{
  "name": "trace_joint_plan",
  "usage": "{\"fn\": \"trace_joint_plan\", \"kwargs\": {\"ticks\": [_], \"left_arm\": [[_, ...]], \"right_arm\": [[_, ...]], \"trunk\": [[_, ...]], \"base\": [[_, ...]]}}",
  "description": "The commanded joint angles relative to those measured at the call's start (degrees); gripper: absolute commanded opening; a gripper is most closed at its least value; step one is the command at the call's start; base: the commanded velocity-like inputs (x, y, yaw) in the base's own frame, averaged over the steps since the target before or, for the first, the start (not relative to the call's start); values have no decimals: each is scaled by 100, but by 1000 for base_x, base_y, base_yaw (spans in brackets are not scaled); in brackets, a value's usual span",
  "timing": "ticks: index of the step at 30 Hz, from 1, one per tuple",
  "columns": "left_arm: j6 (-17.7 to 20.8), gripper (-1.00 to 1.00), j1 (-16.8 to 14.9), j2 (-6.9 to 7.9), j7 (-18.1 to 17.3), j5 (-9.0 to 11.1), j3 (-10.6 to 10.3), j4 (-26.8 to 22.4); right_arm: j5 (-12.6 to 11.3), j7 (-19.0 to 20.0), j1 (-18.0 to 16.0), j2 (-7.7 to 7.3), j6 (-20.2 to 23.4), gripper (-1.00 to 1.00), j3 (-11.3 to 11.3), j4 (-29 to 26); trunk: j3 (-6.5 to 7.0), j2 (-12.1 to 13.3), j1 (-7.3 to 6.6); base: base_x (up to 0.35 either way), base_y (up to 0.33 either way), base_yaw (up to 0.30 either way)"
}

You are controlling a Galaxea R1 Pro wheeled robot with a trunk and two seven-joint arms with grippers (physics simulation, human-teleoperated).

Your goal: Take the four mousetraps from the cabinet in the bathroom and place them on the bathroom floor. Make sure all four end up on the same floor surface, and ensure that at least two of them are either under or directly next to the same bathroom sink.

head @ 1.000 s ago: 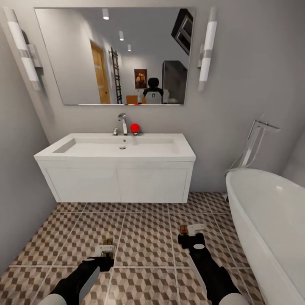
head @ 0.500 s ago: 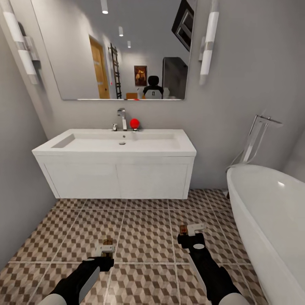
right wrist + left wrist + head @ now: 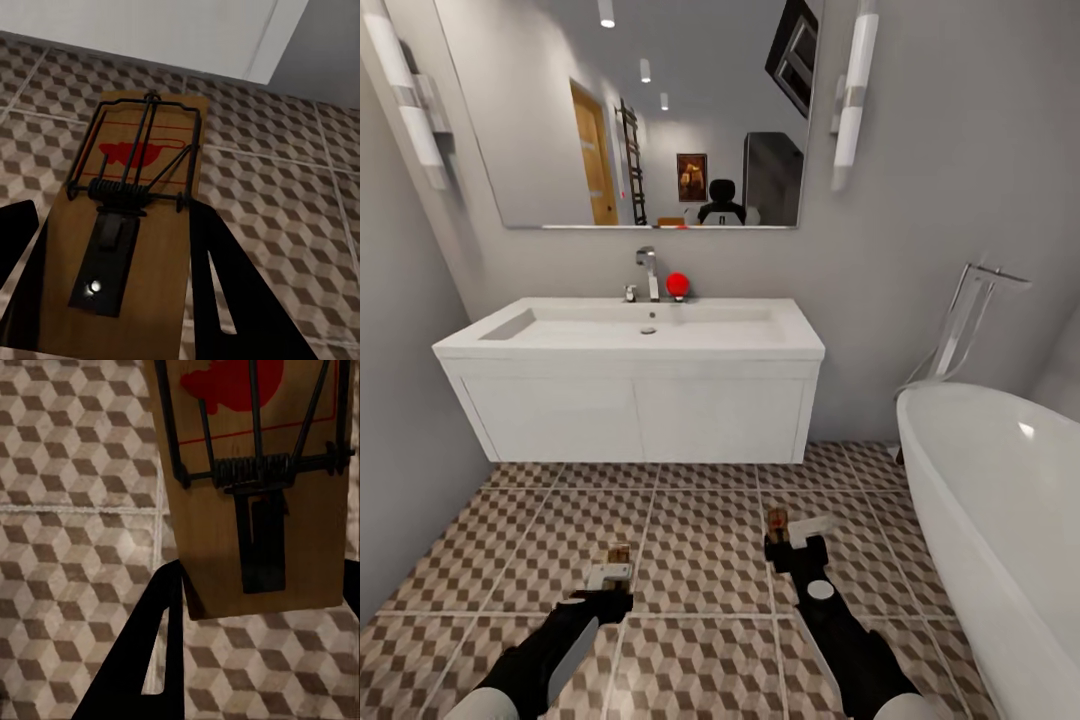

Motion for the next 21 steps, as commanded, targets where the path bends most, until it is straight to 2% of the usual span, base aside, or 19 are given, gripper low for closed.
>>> {"fn": "trace_joint_plan", "kwargs": {"ticks": [1,5,11,18,21], "left_arm": [[25,-100,-2,22,62,47,-51,-176],[25,-100,-2,62,59,44,-64,-579],[31,-100,-2,79,58,43,-60,-835],[58,-100,-2,81,58,44,-80,-1044],[491,-100,-2,72,63,38,-84,-1114]], "right_arm": [[43,-12,-2,-3,37,-100,32,5],[43,-9,-2,-6,24,-100,56,32],[42,-8,-2,-7,20,-100,65,188],[43,-8,-2,-10,20,-100,64,246],[43,-11,-2,-6,20,-100,67,243]], "trunk": [[-24,-44,22],[-96,-204,110],[-204,-445,242],[-204,-445,242],[-204,-445,242]], "base": [[0,0,0],[0,0,0],[0,0,0],[0,0,0],[0,0,0]]}}
